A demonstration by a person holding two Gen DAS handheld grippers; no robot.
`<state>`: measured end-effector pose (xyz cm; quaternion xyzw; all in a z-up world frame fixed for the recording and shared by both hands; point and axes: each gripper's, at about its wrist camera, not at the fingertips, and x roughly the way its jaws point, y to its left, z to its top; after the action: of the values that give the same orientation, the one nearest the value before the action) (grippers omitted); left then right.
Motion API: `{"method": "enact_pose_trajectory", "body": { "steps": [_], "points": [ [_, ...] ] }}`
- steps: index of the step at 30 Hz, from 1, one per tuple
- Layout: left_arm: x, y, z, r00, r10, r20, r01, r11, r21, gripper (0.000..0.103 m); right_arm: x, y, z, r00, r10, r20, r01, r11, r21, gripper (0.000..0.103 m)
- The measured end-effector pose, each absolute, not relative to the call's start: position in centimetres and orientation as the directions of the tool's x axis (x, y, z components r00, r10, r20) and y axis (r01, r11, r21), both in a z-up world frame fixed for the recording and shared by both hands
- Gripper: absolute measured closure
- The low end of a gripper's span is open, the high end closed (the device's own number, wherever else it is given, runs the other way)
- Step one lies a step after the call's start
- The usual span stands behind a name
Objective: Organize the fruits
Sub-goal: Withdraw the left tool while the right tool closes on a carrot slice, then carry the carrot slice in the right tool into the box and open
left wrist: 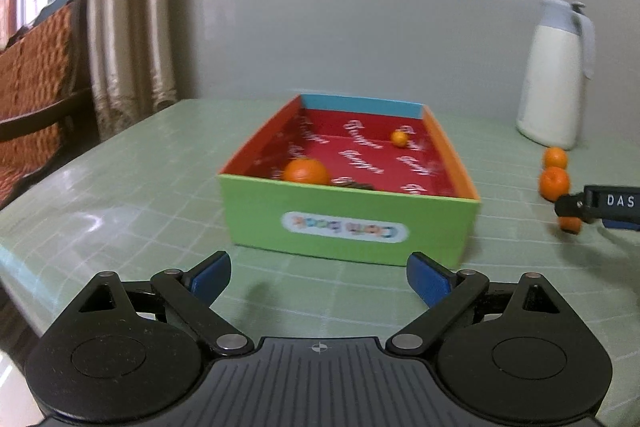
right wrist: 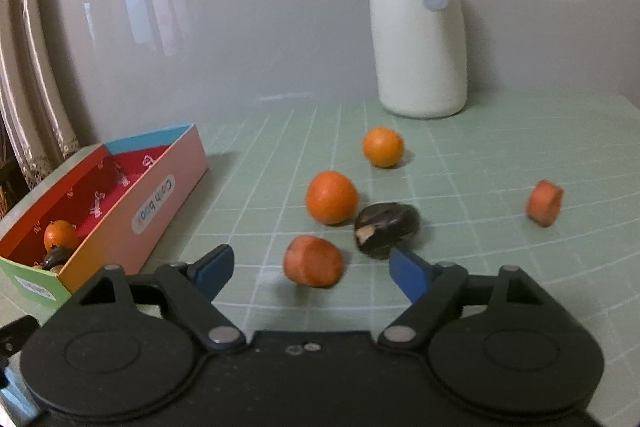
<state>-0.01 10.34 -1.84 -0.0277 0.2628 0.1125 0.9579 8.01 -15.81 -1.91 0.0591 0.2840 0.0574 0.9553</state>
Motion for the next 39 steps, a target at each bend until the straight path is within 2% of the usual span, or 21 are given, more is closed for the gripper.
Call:
{"method": "enact_pose_trajectory", "body": {
  "steps": [2, 6, 10, 11, 12, 13, 18, 20, 24, 27, 32, 39],
  "points": [
    [-0.2, 11.1, -1.9, 0.832, 0.222, -0.509, -0.258, 0.966, 0.0, 0.009, 8.4, -15.6, -2.2, 0.824, 0.13, -0.551, -0.065, 0.988, 0.137, 0.023],
    [-0.6, 12.4, -2.1, 0.823, 0.258, -0.506, -0.307, 0.951, -0.016, 0.009, 9.2, -15.3, -2.5, 0.803, 0.125, -0.583, -0.06, 0.99, 0.129, 0.041],
    [-0.7, 13.3, -2.4, 0.813, 0.278, -0.512, -0.333, 0.943, -0.017, 0.009, 9.5, -14.7, -2.6, 0.801, 0.108, -0.589, -0.063, 0.993, 0.097, 0.049],
    [-0.8, 13.4, -2.5, 0.81, 0.284, -0.513, -0.338, 0.941, -0.013, 0.009, 9.5, -14.6, -2.6, 0.801, 0.106, -0.59, -0.066, 0.994, 0.09, 0.053],
    [-0.9, 13.5, -2.6, 0.808, 0.287, -0.515, -0.34, 0.94, -0.01, 0.009, 9.5, -14.4, -2.6, 0.802, 0.099, -0.59, -0.065, 0.995, 0.078, 0.065],
    [-0.9, 13.7, -2.7, 0.806, 0.29, -0.516, -0.344, 0.939, -0.01, 0.009, 9.4, -14.3, -2.6, 0.803, 0.095, -0.588, -0.068, 0.995, 0.067, 0.071],
    [-1.3, 14.6, -2.9, 0.796, 0.305, -0.522, -0.366, 0.93, -0.016, 0.009, 9.3, -14.1, -2.5, 0.807, 0.113, -0.58, -0.086, 0.994, 0.074, 0.072],
    [-1.5, 15.0, -3.0, 0.793, 0.31, -0.525, -0.376, 0.926, -0.02, 0.009, 9.2, -14.0, -2.3, 0.812, 0.138, -0.568, -0.102, 0.99, 0.095, 0.079],
    [-1.6, 15.7, -3.2, 0.786, 0.322, -0.528, -0.393, 0.919, -0.025, 0.009, 9.0, -13.4, -1.7, 0.815, 0.189, -0.548, -0.139, 0.982, 0.131, 0.083],
    [-1.9, 16.2, -3.4, 0.78, 0.33, -0.531, -0.404, 0.914, -0.026, 0.009, 9.0, -12.4, -1.6, 0.82, 0.163, -0.549, -0.145, 0.987, 0.076, 0.082],
    [-2.4, 16.9, -3.5, 0.778, 0.341, -0.528, -0.419, 0.908, -0.031, 0.009, 9.7, -12.7, -2.2, 0.793, 0.152, -0.59, -0.121, 0.988, 0.092, 0.074],
    [-2.4, 17.3, -3.5, 0.779, 0.336, -0.53, -0.422, 0.905, -0.046, 0.009, 9.4, -12.6, -2.2, 0.791, 0.166, -0.589, -0.127, 0.986, 0.108, 0.079]
  ]
}}
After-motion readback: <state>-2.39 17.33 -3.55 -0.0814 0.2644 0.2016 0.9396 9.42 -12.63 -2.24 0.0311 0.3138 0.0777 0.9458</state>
